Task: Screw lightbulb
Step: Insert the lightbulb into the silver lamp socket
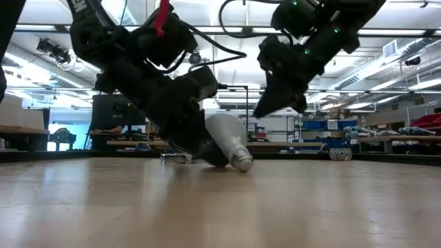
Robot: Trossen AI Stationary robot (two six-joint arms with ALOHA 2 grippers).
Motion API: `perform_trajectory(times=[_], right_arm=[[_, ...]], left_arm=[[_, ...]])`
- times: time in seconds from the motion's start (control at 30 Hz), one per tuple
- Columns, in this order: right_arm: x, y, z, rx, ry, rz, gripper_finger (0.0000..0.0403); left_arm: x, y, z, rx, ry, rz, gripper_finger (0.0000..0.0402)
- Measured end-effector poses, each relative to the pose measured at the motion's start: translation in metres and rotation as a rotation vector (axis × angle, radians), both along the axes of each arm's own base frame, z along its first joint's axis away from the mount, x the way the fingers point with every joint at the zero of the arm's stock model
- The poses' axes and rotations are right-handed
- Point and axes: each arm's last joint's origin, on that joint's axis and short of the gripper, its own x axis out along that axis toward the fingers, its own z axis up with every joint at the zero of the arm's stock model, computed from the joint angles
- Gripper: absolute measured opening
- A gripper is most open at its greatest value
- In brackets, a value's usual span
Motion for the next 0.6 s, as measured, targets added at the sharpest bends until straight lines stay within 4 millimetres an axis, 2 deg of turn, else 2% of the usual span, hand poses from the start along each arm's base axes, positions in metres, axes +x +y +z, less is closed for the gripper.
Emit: perform_trajectory(times=[0.13,0.33,0.6], right_arm=[[-0.006,0.001,0.007,0.068,0.047,-0.016,0.0071],[-0.007,0.025,0.000,0.118,0.105,0.013,0.0124],[-0.005,0.051,-0.009,0.148,0.111,-0.171,0.0185]], left_arm=[[0.006,-0.001,-0.002,-0.022,-0.076,0.006,0.0000],[0.013,-0.001,0.007,-0.020,-0.203,0.032,0.0000],[0.013,0.000,0.013,0.016,-0.218,0.025,0.0000]])
